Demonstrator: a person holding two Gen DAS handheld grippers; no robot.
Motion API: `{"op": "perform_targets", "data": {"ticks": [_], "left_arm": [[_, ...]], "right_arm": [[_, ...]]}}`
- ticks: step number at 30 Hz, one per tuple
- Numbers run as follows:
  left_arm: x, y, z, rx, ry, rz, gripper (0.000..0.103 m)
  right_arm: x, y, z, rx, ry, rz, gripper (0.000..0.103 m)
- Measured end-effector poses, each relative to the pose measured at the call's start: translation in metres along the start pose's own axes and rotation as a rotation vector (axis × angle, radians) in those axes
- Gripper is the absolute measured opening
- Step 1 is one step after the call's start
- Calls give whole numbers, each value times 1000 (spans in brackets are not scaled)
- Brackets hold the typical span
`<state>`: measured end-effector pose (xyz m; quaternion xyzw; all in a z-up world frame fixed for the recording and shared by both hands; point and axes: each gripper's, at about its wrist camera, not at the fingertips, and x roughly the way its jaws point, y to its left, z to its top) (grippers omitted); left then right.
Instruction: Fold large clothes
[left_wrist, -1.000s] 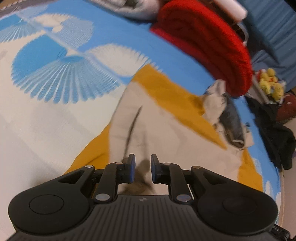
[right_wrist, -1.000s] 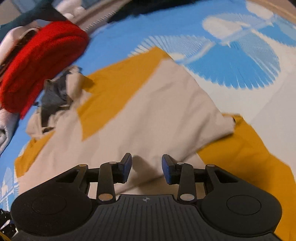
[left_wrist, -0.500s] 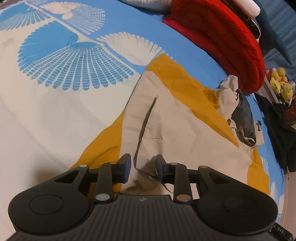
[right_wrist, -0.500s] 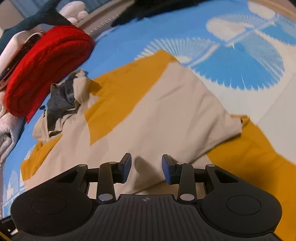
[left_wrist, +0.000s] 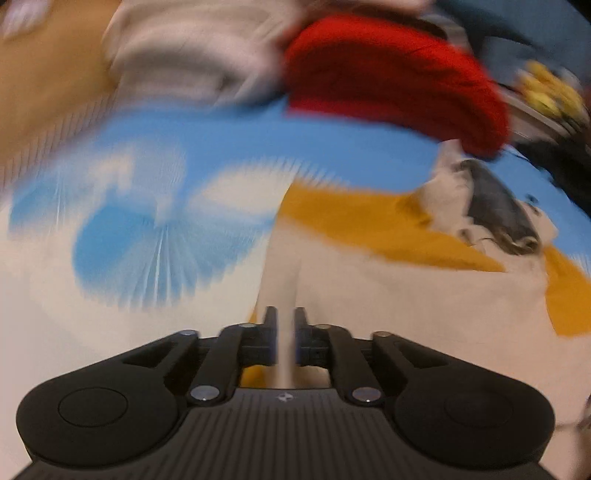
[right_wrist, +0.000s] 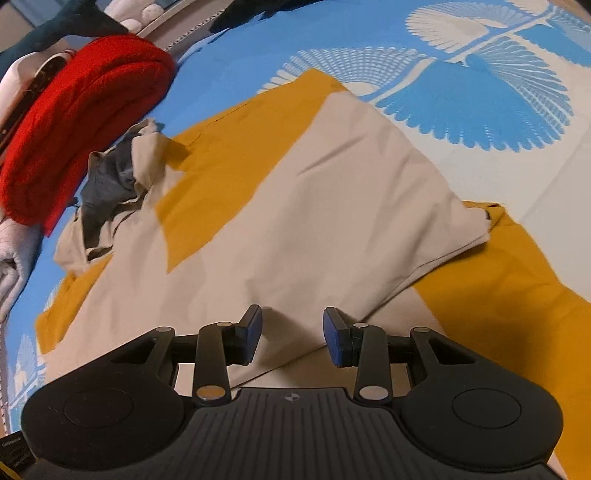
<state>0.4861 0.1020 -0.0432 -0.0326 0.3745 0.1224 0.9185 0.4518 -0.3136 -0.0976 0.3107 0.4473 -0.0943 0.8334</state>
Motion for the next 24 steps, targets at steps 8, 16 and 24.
{"op": "perform_targets", "data": {"ticks": [8, 16, 24], "left_arm": [[55, 6, -29, -110, 348, -178, 25], [19, -17, -10, -55, 235, -197, 34], [-39, -35, 0, 14, 63, -213, 50]], "right_arm": [[-3, 9, 1, -39, -32, 27, 39], [-21, 16, 5, -67, -73, 19, 39], [-76, 31, 8, -252, -239, 35, 39]]}}
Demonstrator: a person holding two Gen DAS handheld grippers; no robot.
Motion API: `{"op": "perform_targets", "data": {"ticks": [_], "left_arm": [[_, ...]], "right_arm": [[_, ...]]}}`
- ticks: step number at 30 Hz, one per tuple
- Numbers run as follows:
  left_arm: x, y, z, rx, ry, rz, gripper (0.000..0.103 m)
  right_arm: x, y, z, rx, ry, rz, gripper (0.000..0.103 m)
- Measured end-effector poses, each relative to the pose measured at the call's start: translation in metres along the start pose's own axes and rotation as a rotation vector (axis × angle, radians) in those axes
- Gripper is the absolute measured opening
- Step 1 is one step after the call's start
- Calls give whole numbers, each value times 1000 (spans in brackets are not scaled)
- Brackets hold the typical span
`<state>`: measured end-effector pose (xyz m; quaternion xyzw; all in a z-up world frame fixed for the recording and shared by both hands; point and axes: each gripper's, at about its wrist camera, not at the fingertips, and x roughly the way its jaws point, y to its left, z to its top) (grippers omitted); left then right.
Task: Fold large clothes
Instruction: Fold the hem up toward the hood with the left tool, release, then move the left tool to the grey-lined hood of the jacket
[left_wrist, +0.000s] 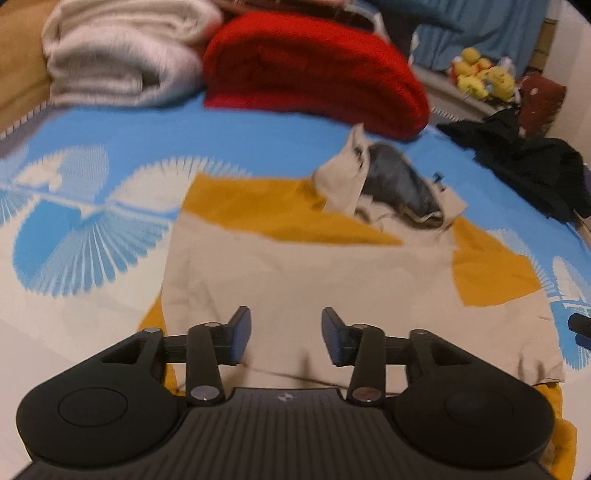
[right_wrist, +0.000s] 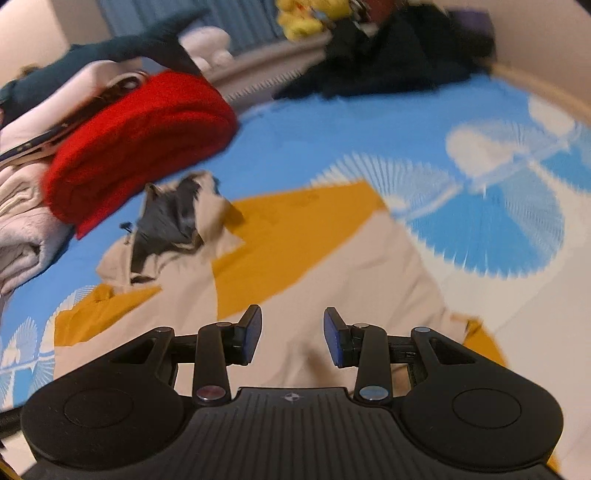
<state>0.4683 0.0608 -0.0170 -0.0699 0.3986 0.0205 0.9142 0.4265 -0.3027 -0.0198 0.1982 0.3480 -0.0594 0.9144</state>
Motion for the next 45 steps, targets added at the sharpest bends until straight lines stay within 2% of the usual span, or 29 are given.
{"op": "perform_targets", "data": {"ticks": [5, 10, 12, 15, 17, 20, 22, 23, 31, 34, 36, 39, 43, 44, 45], "left_arm": [[-25, -10, -2, 44, -91, 2, 51], [-50, -24, -6, 147, -191, 15, 48], [-59, -31, -4, 198, -225, 8, 30], [-66, -41, 6, 243, -236, -25, 19], [-59, -50, 21, 264, -221, -35, 16], [-34, -63, 54, 244, -166, -73, 16], [-8, -68, 78, 221, -136, -84, 16], [9, -72, 92, 206, -115, -81, 16], [167, -80, 173, 49, 49, -110, 16], [212, -83, 196, -2, 42, -100, 25], [232, -82, 211, -72, 26, -109, 42], [260, -87, 226, -130, 1, -145, 51], [291, -103, 231, -90, 2, -98, 51], [296, -106, 230, -69, 0, -79, 48], [298, -109, 228, -47, -12, -62, 29]], "right_arm": [[-27, -2, 0, -61, -61, 17, 39], [-41, -9, 0, -40, -76, 37, 39], [-46, -11, 3, -26, -86, 47, 39], [-53, -13, 11, -26, -103, 61, 39], [-57, -15, 19, -41, -120, 61, 39], [-59, -22, 27, -58, -129, 54, 35], [-56, -27, 29, -59, -116, 63, 14], [-54, -31, 30, -54, -109, 67, 12], [-41, -46, 29, -46, -66, 32, 12], [-30, -52, 27, -34, -28, 14, 12], [-25, -55, 27, -38, -15, 1, 13], [-18, -57, 27, -37, -3, -6, 12], [-12, -58, 29, -29, 9, 5, 12], [-10, -58, 29, -28, 17, 8, 12], [-9, -59, 28, -29, 24, 6, 12]]}}
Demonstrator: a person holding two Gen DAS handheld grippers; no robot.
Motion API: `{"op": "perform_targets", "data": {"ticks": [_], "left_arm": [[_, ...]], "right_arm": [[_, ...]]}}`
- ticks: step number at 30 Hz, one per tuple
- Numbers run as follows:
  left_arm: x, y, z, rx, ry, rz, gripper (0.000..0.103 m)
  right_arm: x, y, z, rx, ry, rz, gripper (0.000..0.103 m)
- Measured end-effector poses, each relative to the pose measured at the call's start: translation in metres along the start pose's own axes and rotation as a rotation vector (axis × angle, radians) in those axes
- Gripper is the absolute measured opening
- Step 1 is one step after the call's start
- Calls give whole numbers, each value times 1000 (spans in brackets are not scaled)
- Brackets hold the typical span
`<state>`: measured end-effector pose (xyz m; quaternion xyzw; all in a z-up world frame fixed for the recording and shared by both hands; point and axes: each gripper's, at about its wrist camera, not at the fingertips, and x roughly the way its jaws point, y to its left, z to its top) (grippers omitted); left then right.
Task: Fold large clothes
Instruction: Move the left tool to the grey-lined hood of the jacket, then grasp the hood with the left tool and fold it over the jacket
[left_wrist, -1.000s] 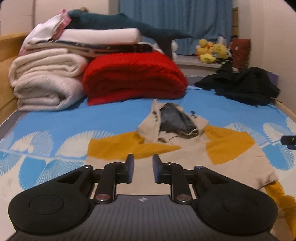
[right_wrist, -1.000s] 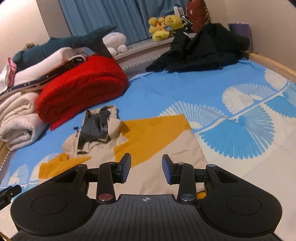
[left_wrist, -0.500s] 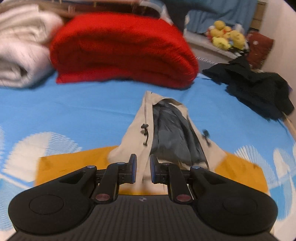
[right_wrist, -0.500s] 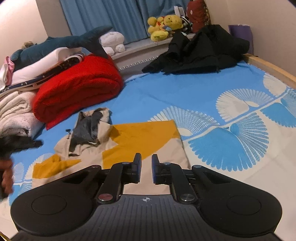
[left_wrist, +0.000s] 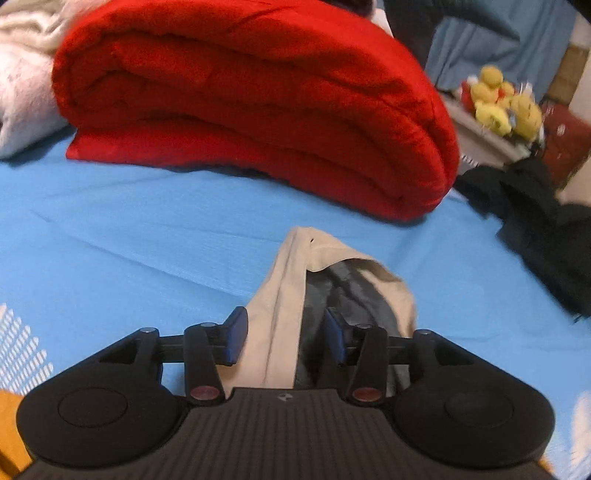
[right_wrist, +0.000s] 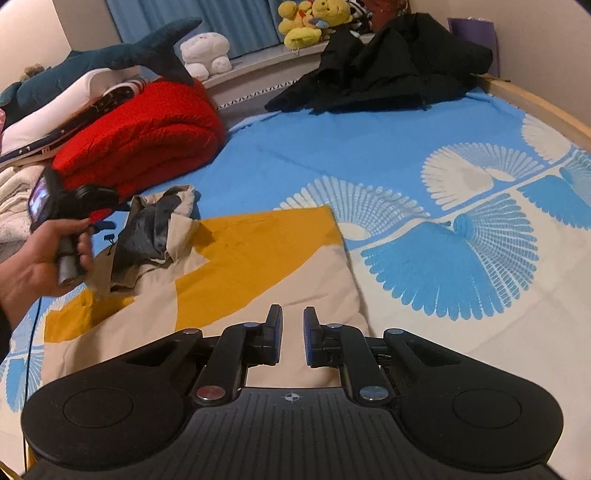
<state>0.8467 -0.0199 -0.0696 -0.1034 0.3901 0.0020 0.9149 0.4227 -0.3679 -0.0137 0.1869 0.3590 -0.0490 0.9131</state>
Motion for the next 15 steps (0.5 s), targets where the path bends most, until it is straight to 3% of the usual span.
{"op": "perform_targets", "data": {"ticks": [2, 4, 6, 8, 11, 13, 15], "left_arm": [[-1, -3, -2, 42, -16, 10, 5], [-16, -7, -5, 81, -46, 14, 3], [-53, -11, -16, 70, -85, -61, 3], [-110, -14, -38, 113, -133, -166, 2], [-217, -13, -109, 294, -197, -273, 2], [-263, -1, -164, 367, -120, -282, 2], [-290, 22, -217, 401, 30, -187, 3]], "right_arm": [[3, -1, -1, -2, 15, -6, 12], [4, -2, -1, 2, 22, -7, 13], [2, -4, 2, 10, 25, -1, 13], [-1, -6, 5, 19, 20, 4, 13], [-7, -10, 12, 46, 5, 11, 13], [-14, -12, 15, 62, -9, 24, 13], [-23, -12, 17, 70, -33, 41, 13]]}}
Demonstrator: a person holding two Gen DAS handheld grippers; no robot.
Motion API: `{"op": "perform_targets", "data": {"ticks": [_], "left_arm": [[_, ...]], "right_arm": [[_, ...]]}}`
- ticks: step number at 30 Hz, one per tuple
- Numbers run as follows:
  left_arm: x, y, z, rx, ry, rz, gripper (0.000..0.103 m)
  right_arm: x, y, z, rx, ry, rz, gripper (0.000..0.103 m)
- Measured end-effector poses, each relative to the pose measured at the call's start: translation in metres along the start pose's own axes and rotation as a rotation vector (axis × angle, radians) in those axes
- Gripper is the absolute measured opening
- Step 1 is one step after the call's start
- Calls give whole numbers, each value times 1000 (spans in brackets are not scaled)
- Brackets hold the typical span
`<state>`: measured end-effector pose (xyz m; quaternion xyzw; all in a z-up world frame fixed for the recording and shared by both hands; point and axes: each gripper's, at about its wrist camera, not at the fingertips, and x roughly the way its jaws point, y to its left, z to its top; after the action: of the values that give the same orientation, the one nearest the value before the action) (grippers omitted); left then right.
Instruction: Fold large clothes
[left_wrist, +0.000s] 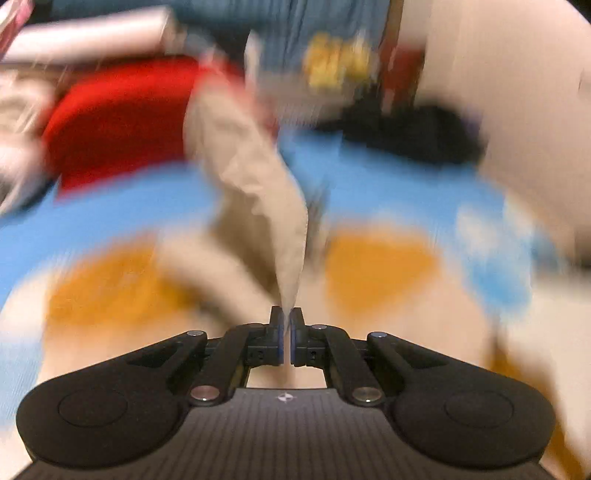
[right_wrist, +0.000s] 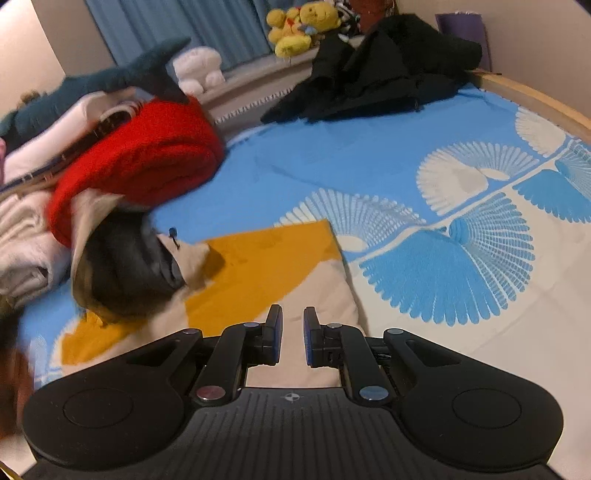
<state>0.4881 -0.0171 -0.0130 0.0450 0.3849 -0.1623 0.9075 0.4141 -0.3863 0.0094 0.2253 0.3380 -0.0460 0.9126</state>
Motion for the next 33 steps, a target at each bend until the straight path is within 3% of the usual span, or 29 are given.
{"op": "perform_targets", "data": {"ticks": [2, 3, 6, 9, 15, 21, 26, 29, 32, 33], "left_arm": [[-17, 14, -38, -107, 164, 70, 6], [-27, 26, -50, -189, 201, 113, 7], [-56, 48, -56, -352, 89, 158, 14], [-52, 50, -47, -355, -4, 157, 23], [-7, 70, -49, -642, 89, -16, 35], [31, 100, -70, -891, 162, -70, 35], [45, 113, -78, -979, 181, -84, 35], [49, 112, -78, -980, 197, -92, 35], [55, 113, -77, -976, 207, -101, 35], [55, 114, -77, -978, 195, -111, 25]], "right_arm": [[-7, 1, 0, 8, -19, 25, 13], [-9, 2, 0, 15, -24, 36, 13], [-11, 5, -7, 36, -31, 72, 20], [-4, 12, -17, 49, 4, 74, 24], [15, 35, -35, 85, 88, 160, 25], [61, 67, -68, 130, 281, 248, 27], [92, 87, -96, 144, 420, 265, 33], [97, 93, -102, 111, 419, 227, 34], [94, 100, -99, 78, 385, 250, 16], [91, 104, -97, 60, 359, 264, 8]]}}
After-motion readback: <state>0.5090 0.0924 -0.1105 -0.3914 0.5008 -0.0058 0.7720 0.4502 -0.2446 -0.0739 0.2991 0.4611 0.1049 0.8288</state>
